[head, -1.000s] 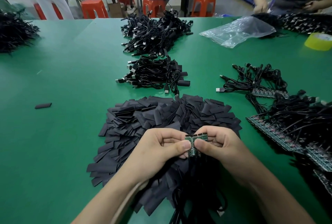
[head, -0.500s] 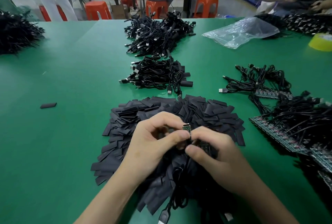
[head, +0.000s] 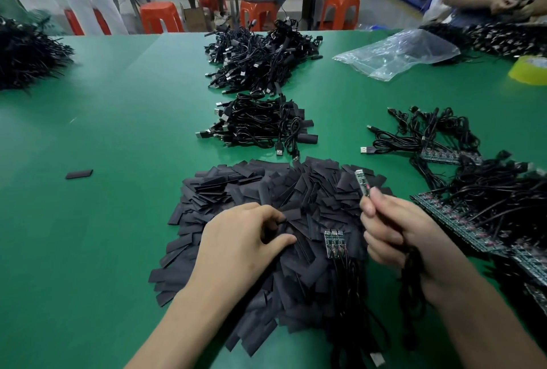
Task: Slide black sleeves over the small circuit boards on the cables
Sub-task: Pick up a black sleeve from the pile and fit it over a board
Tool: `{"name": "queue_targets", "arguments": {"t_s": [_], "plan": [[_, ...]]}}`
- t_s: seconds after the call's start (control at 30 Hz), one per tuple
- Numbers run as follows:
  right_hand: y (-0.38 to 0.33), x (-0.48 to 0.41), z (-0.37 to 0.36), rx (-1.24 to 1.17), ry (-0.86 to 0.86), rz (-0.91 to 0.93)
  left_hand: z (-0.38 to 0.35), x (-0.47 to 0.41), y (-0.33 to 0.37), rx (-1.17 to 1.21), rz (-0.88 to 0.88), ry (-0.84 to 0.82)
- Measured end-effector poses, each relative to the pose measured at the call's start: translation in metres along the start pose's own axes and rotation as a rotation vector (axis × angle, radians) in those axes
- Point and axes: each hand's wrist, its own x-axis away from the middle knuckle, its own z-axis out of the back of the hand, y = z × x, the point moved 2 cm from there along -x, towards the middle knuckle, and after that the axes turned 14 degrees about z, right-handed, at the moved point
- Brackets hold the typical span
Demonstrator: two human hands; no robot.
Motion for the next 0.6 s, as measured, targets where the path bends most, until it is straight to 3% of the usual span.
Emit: {"name": "queue_targets", "arguments": {"t_s": [0.17,0.33,0.43,0.6], "plan": [[0.012,0.000,-0.012,0.390,-0.112,0.035,0.005,-0.004,-0.006,0.064,0.076,-0.072],[0.022,0.002,-0.017,0.687,-0.108,0.188,0.006,-0.005,-0.008,0.162,0.054,-0.034],[0.024,0.004,-0.022,0.770,-0.112,0.235,0.006,-0.006,-0.009,0.404,0.061,-0.066],[0.028,0.005,-0.027,0.745,-0.141,0.212,0.002,-0.004,-0.005,0.726,0.075,-0.311]]}}
